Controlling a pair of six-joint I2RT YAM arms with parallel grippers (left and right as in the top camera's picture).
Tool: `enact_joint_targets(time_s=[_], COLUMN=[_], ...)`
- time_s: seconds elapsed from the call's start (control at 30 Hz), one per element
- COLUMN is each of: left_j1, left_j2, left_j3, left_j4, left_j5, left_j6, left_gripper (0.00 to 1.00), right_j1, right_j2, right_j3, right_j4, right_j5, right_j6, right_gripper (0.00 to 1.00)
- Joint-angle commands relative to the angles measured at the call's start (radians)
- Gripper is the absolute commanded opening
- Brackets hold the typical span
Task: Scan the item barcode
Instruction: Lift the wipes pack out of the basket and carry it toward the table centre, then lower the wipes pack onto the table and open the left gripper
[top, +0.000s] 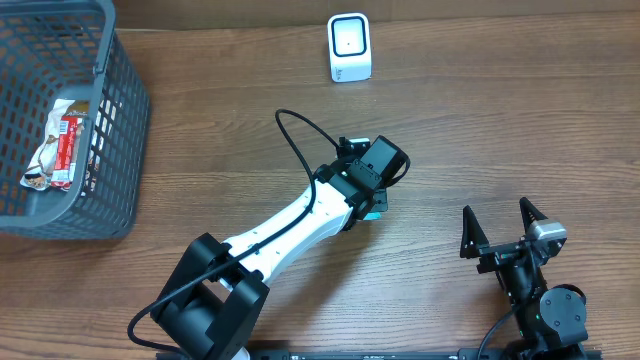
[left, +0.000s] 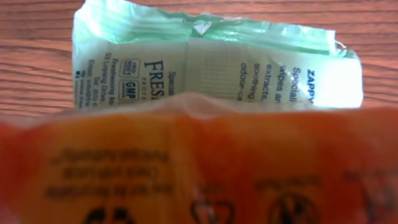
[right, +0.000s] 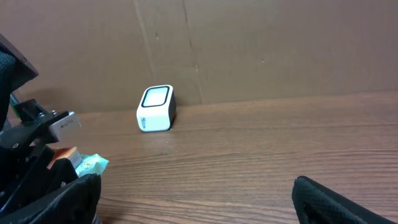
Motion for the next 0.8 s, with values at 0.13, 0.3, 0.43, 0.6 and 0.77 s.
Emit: enact_joint_targets(time_s=[0.13,0.3,0.43,0.6,0.77], left_j1=[-0.002,-0.002,-0.002,0.000,0.001], left_j2=[0.006,0.005,0.004,-0.016,-0.053], left_j3=[0.007,0.007,0.011,0.034,0.104], left_j4=[0.004,0.004,0.003,-0.011,-0.082], left_j5=[0.021,0.029,0.061,0.074,0.060], left_j6=[-0.018,0.025,0.061,0.066,0.122], left_gripper=[0.62,0.73,0.84,0.91,1.00], right_j1=[-0.006,-0.006,-0.006,-0.006,-0.006], right_j2=[-0.006,-0.006,-0.006,-0.006,-0.006], right_j3=[-0.011,-0.011,-0.011,-0.011,-0.011], right_j4=[0.005,0.005,0.005,0.005,0.005], right_j5=[0.002,0.002,0.002,0.002,0.002], right_j6=[0.003,0.003,0.003,0.003,0.003], right_gripper=[1.00,1.00,1.00,1.00,1.00])
